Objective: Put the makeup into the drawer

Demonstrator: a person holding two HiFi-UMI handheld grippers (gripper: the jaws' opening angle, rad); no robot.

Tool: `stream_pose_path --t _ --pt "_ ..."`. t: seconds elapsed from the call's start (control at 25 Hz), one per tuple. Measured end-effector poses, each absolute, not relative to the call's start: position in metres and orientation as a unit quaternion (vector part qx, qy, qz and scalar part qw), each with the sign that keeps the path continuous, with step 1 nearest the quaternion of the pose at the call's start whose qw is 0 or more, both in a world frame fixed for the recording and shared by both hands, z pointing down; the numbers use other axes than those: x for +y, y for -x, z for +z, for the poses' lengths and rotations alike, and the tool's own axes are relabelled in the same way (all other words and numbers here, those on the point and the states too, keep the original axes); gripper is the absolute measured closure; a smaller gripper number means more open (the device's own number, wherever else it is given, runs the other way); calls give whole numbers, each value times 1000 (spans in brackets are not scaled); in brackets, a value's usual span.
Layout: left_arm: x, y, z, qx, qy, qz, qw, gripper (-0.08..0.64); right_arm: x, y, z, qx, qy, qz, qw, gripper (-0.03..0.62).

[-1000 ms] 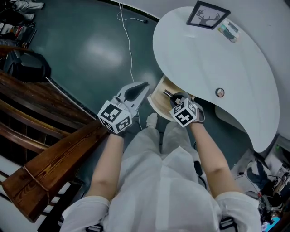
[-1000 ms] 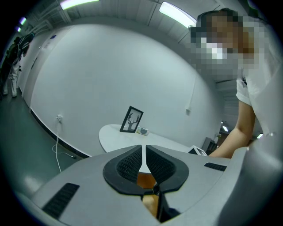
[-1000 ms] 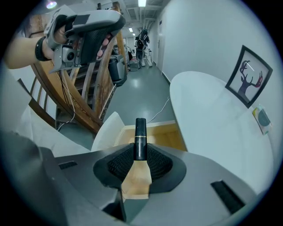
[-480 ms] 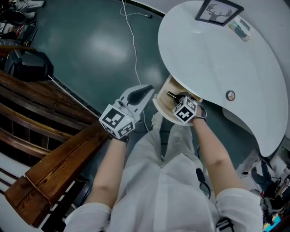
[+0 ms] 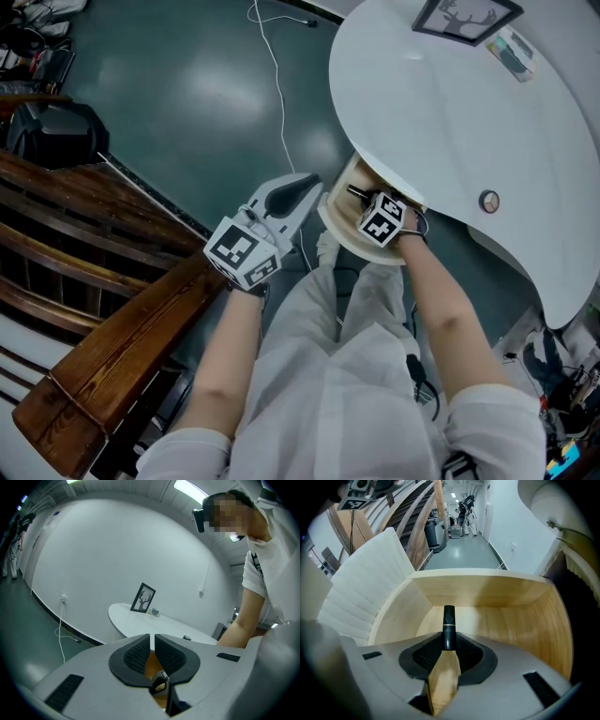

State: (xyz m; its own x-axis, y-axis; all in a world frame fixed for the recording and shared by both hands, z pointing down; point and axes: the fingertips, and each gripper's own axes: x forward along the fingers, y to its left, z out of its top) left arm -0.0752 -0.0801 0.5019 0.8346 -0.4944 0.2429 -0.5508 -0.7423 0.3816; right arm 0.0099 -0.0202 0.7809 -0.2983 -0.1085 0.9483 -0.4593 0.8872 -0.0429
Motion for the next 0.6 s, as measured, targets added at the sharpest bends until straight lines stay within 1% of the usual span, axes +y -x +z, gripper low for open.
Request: stream_pose_path --t 0.28,0.6 --pt "-82 74 509 -279 -931 67 225 535 -19 -6 802 -784 -175 161 574 505" --pt "-80 71 514 -276 -931 69 229 535 -12 1 809 -788 -160 169 570 505"
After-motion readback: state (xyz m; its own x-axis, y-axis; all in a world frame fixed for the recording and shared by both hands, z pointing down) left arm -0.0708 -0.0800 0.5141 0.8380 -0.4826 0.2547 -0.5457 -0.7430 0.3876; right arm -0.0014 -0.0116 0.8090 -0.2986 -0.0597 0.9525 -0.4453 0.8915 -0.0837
